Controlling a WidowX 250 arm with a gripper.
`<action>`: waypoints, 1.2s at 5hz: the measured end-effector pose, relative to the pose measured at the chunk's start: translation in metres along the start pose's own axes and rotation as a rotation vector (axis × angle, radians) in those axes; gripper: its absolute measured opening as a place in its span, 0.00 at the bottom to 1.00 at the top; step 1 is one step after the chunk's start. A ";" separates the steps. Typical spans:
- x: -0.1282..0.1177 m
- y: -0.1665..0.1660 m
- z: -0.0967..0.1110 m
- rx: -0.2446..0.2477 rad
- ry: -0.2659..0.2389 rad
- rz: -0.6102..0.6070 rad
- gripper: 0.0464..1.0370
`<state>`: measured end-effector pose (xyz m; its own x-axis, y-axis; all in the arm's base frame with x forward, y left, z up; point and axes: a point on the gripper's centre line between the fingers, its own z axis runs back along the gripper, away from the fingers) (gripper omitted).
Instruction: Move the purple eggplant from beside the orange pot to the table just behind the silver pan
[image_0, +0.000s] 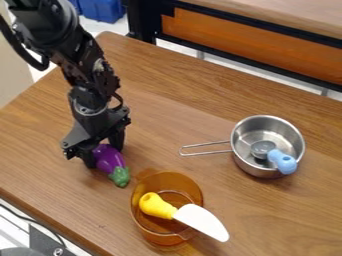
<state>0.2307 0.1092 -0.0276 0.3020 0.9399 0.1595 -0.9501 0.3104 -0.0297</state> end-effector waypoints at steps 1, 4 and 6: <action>0.004 -0.018 0.010 -0.009 0.026 -0.014 0.66; 0.031 -0.115 0.047 -0.071 -0.039 0.174 0.66; 0.010 -0.154 0.041 -0.014 -0.042 0.483 0.66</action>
<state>0.3773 0.0651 0.0188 -0.1770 0.9705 0.1634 -0.9797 -0.1579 -0.1235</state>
